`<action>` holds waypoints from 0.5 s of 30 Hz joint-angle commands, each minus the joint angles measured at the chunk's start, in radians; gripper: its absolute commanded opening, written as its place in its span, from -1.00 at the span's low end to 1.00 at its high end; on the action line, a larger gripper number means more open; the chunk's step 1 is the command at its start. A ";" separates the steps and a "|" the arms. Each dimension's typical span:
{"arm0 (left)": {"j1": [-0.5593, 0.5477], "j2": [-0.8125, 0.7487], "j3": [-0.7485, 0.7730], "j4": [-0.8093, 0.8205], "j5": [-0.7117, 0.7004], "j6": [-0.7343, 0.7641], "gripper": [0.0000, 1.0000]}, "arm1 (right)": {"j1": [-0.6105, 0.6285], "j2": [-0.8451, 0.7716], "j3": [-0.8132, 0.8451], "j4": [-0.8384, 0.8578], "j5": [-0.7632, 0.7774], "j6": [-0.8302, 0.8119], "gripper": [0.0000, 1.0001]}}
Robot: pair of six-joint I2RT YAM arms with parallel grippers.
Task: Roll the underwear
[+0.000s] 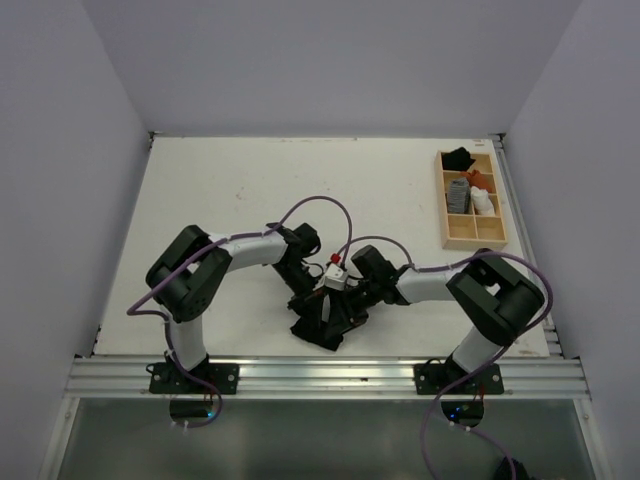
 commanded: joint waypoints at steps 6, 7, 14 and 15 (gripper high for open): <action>-0.025 0.036 0.002 0.002 -0.077 -0.014 -1.00 | -0.013 -0.090 0.007 -0.170 0.297 -0.114 0.06; -0.026 0.039 0.003 0.004 -0.082 -0.022 -1.00 | -0.013 -0.096 0.012 -0.176 0.298 -0.119 0.08; -0.031 0.051 0.026 0.021 -0.103 -0.044 -1.00 | -0.013 -0.154 0.016 -0.199 0.343 -0.116 0.17; -0.031 0.058 0.028 0.021 -0.105 -0.048 -1.00 | -0.013 -0.160 0.016 -0.200 0.343 -0.114 0.18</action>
